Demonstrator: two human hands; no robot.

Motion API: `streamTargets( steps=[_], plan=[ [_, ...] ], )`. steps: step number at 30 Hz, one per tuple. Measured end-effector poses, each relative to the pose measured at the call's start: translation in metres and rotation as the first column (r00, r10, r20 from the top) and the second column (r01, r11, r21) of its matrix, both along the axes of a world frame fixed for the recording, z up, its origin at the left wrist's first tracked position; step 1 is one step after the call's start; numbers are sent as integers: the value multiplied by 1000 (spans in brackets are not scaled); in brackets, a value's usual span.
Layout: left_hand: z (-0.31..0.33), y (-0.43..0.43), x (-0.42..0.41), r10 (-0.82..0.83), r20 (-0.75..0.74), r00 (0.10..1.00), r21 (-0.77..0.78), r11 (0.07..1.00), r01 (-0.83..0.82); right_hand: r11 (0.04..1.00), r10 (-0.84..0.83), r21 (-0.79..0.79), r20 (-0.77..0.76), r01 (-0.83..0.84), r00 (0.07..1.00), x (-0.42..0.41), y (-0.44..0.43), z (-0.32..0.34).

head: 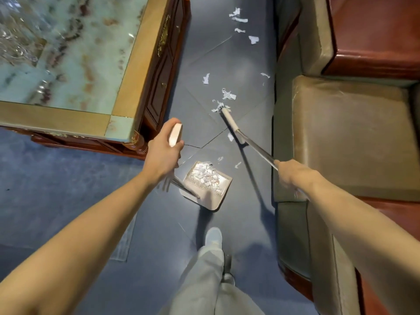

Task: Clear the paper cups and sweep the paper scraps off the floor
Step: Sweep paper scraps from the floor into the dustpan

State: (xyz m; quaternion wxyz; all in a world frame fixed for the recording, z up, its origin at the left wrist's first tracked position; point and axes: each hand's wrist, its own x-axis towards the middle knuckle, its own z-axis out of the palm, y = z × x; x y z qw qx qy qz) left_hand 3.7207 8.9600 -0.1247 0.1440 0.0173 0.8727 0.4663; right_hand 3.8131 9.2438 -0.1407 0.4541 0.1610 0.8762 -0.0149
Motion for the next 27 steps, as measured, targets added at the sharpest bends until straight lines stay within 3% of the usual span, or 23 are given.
streamTargets(
  steps=[8, 14, 27],
  plan=[
    [4, 4, -32, -69, 38, 997, -20, 997, 70, 976, 111, -207, 239, -61, 965, 27, -34, 23],
    [5, -1, -29, -120, 67, 991, -18, 992, 121, 971, 37, -238, 251, 25, 967, 43, -14, 75],
    [6, -9, -10, -119, 61, 991, 35, 993, 117, 997, -63, -33, 181, 71, 981, 57, 16, 75]
  ],
)
